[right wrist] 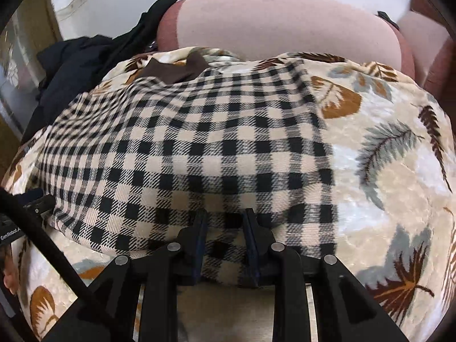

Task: Fold large clothes
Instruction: 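Lay the shirt flat on the blanket with both grippers and release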

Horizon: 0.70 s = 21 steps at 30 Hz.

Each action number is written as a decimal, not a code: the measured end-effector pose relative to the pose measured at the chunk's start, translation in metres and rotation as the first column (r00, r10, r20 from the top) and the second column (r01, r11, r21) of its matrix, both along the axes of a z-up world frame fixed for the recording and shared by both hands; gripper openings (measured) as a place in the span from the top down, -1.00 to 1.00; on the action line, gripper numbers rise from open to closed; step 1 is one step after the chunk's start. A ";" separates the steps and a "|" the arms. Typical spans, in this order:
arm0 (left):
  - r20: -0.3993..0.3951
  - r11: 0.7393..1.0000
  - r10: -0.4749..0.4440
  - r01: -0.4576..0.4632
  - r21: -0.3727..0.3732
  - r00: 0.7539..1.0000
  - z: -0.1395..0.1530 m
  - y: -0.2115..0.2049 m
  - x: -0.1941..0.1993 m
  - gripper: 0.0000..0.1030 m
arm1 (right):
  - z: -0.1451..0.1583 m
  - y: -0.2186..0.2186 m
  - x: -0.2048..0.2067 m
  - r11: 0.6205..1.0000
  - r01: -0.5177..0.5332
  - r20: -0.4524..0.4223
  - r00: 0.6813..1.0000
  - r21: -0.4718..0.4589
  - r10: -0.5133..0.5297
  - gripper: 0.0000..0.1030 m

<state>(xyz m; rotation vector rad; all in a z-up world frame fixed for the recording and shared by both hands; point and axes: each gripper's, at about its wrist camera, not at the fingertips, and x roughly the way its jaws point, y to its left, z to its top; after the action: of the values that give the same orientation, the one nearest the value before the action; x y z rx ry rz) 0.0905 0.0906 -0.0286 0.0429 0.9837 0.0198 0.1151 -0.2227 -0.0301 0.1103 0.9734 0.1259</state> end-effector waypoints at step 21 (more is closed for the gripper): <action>0.135 0.996 0.094 -0.094 -0.006 0.986 0.052 0.015 -0.084 -0.21 | 0.041 0.071 -0.074 0.987 -0.036 0.176 0.982 -0.153 0.063 -0.29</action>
<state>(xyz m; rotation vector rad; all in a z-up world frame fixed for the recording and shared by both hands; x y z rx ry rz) 0.0069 0.1059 0.0235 -0.0043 0.8494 0.1089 0.0406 -0.1519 0.0108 -0.0631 0.8014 0.1065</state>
